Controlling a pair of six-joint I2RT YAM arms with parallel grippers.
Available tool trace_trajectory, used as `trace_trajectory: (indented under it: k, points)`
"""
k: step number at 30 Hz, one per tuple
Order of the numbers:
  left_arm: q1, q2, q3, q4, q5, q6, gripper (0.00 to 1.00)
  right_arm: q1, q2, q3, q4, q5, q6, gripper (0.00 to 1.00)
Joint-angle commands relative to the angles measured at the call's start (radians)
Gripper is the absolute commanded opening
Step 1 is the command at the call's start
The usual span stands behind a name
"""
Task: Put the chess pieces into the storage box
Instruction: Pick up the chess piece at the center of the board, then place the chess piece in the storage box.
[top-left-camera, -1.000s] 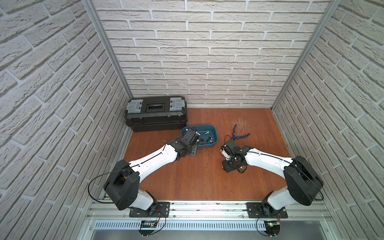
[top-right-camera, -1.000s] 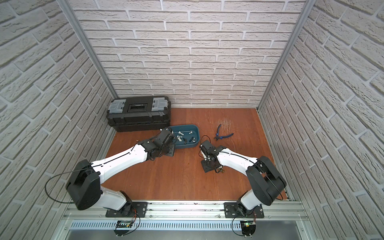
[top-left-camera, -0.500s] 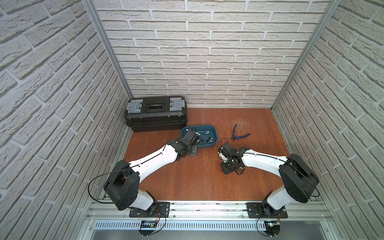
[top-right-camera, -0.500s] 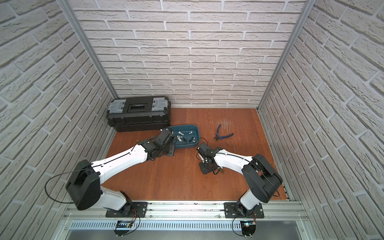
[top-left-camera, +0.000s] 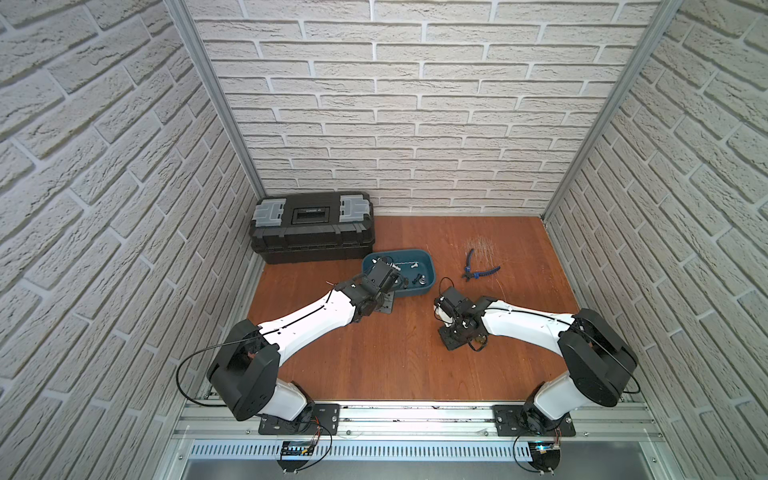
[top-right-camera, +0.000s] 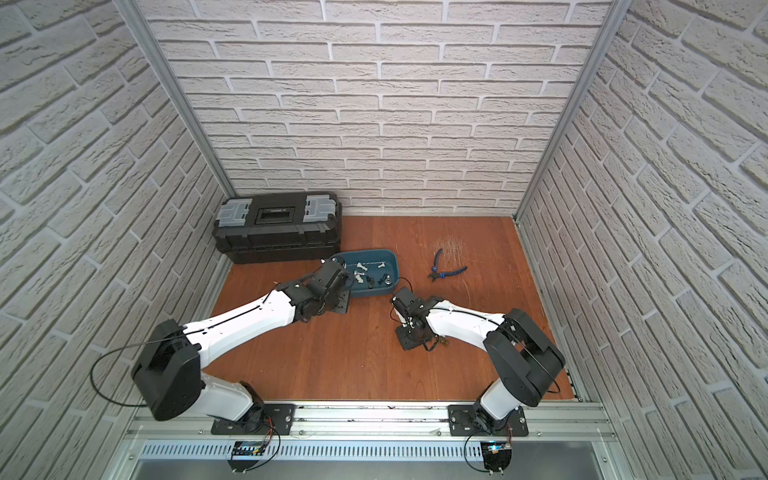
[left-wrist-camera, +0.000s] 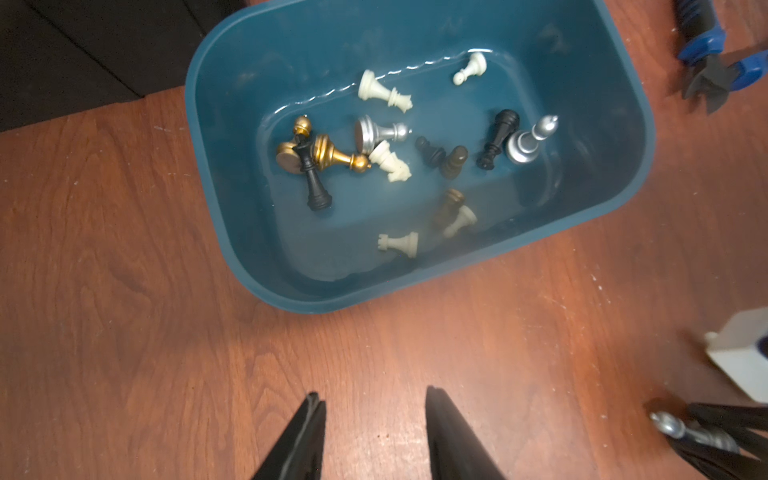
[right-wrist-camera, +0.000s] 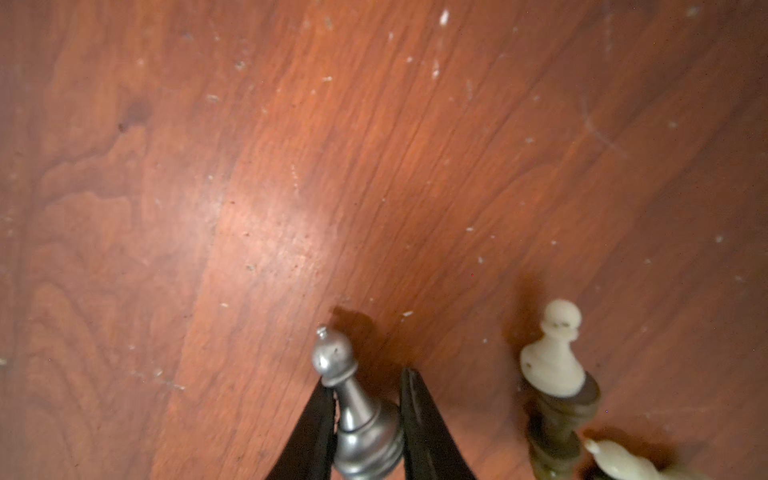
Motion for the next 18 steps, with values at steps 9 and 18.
trace_trajectory:
  k: [9,18]
  points:
    - [-0.003,-0.223,-0.094,0.032,-0.137,-0.023,0.44,-0.012,0.061,0.409,0.009,-0.018,-0.05,0.16]
    - [-0.004,-0.288,-0.175,0.016,-0.131,-0.066,0.44,-0.078,0.551,0.9,-0.013,0.013,-0.083,0.15]
